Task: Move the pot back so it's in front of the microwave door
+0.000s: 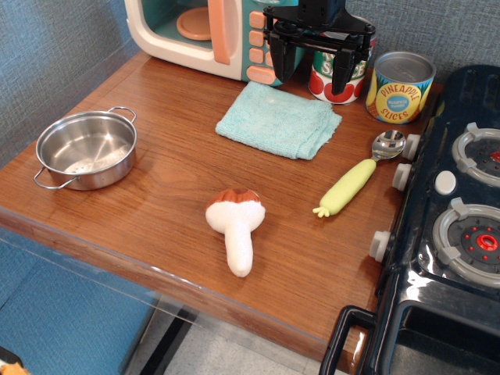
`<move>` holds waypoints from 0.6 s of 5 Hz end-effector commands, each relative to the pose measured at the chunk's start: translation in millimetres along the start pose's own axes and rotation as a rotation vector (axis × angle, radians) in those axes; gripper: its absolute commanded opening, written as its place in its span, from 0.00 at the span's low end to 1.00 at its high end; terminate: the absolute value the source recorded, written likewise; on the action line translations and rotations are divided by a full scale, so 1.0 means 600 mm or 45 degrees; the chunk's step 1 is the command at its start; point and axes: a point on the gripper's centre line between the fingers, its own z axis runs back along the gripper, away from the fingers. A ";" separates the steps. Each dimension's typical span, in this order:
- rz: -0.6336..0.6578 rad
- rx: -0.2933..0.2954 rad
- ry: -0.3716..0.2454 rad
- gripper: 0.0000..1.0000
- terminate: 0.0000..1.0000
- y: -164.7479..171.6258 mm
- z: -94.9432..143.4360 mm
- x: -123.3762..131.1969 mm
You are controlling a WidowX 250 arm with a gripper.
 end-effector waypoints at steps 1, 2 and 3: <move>0.000 0.000 0.000 1.00 0.00 0.000 0.000 0.000; -0.028 -0.012 -0.039 1.00 0.00 0.015 0.013 -0.019; -0.074 0.015 -0.072 1.00 0.00 0.041 0.025 -0.041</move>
